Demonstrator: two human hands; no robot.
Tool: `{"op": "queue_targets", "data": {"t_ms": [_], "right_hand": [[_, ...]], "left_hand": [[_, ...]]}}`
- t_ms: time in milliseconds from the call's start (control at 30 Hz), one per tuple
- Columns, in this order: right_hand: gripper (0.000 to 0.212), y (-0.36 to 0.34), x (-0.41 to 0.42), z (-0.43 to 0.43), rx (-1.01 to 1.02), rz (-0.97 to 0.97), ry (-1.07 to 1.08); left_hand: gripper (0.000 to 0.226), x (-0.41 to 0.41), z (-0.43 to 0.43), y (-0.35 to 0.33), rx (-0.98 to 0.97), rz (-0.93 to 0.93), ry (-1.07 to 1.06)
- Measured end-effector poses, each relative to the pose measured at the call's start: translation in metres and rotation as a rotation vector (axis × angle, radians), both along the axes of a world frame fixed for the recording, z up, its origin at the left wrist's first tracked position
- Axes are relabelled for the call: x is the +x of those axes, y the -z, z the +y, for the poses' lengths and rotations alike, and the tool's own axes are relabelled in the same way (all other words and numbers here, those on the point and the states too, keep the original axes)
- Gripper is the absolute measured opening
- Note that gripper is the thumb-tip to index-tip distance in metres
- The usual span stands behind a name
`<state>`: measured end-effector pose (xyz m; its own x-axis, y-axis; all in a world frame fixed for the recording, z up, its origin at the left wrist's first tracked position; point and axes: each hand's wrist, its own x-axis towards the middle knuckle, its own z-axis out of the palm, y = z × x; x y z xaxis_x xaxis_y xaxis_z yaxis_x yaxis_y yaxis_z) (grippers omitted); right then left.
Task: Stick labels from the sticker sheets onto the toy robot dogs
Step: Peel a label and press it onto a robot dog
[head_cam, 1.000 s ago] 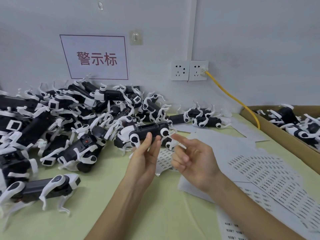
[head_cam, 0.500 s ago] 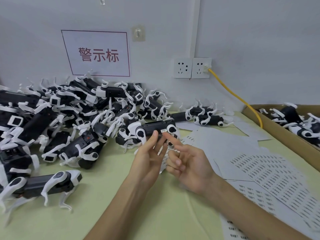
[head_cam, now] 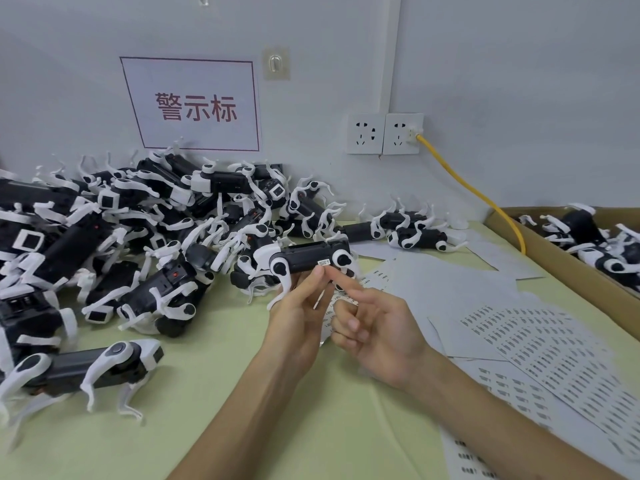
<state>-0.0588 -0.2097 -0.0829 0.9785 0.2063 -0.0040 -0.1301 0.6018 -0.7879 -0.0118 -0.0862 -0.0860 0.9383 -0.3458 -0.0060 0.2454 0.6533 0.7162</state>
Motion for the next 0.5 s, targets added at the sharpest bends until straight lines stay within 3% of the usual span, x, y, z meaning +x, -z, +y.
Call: {"op": "queue_targets", "data": {"t_ms": [100,267,500], "right_hand": [[0.049,0.001,0.0001,0.0003,-0.001,-0.005,-0.006],[0.05,0.0023,0.001,-0.0006,-0.003,-0.006,-0.005],[0.048,0.0028,0.0023,-0.0008,0.002,-0.011,-0.009]], "left_hand": [[0.008,-0.0011,0.0007,-0.0012,-0.006,-0.004,-0.02],[0.008,0.0001,0.0004,-0.0013,0.007,-0.011,-0.02],[0.029,0.0006,0.0005,0.0004,-0.013,-0.023,-0.022]]}}
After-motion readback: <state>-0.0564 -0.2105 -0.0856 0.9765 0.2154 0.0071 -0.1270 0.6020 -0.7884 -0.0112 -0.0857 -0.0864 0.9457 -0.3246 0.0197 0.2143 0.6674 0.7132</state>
